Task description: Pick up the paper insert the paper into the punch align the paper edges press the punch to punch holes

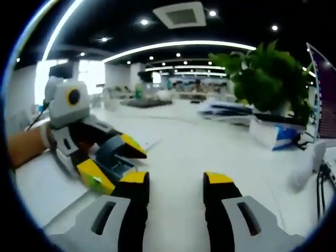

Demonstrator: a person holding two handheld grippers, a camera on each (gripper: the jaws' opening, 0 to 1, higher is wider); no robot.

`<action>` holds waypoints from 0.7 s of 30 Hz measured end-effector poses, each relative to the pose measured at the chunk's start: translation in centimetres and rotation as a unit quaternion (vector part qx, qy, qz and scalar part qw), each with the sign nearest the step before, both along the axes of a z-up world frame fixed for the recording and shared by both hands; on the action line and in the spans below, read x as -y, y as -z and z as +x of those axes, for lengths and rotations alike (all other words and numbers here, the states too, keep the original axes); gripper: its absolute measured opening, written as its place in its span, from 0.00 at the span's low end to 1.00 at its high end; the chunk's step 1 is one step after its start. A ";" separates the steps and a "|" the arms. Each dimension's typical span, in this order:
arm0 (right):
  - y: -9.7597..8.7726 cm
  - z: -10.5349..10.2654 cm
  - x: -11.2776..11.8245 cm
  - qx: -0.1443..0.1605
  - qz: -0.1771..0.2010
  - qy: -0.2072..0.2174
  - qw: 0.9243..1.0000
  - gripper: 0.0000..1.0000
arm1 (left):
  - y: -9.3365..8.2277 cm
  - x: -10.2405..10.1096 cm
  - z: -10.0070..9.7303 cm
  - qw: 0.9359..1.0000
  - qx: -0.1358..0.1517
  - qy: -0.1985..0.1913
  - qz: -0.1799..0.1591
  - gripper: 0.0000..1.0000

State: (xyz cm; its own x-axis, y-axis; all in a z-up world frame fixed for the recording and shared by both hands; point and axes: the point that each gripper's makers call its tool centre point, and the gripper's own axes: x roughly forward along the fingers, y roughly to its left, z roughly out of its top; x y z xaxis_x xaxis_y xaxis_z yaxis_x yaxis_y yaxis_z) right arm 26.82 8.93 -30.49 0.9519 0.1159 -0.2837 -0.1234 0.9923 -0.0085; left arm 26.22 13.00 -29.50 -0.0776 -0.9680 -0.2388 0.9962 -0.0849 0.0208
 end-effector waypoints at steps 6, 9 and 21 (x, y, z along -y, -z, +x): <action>0.1 -0.1 -0.2 -0.002 -0.003 -0.004 1.000 0.41 | -0.1 0.1 0.1 1.000 -0.001 0.002 -0.004 0.37; 0.1 -0.1 -0.2 -0.002 -0.002 -0.005 1.000 0.41 | -0.1 0.1 0.0 1.000 -0.004 0.003 -0.006 0.33; -0.4 -0.3 -0.4 0.003 -0.004 -0.007 1.000 0.41 | 0.0 0.1 0.0 1.000 -0.010 0.000 -0.007 0.26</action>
